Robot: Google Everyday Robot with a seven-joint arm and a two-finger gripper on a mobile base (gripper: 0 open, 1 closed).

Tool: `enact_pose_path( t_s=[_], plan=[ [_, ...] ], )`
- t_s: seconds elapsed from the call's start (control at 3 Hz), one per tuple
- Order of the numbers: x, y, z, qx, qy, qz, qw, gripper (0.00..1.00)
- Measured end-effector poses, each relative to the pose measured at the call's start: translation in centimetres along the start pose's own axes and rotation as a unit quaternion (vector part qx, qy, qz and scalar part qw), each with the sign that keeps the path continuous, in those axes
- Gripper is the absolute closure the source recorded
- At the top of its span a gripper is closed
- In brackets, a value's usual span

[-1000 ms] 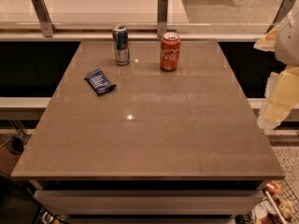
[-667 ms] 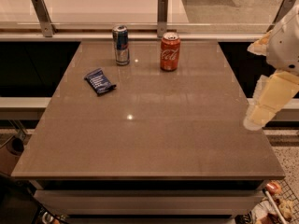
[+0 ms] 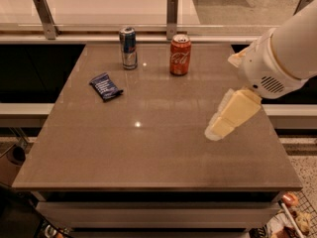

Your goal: Pick rxbar blueberry

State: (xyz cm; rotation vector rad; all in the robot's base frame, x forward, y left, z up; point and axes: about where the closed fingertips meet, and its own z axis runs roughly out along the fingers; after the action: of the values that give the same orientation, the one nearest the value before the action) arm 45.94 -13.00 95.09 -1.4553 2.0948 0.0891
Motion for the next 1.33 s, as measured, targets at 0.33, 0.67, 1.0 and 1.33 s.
enact_pose_path(
  t_s=[0.33,0.67,1.0,1.33],
  plan=[
    [-2.2,1.2,3.5,0.001,-0.039,0.021,0.9990,0.00],
    [-4.8,2.2,7.7,0.003,-0.065,0.042,0.9970,0.00],
    [-4.9,2.2,7.7,0.003,-0.065,0.042,0.9970,0.00],
    [-6.7,1.2,8.5,0.001,-0.092,0.042,0.9949,0.00]
  ],
)
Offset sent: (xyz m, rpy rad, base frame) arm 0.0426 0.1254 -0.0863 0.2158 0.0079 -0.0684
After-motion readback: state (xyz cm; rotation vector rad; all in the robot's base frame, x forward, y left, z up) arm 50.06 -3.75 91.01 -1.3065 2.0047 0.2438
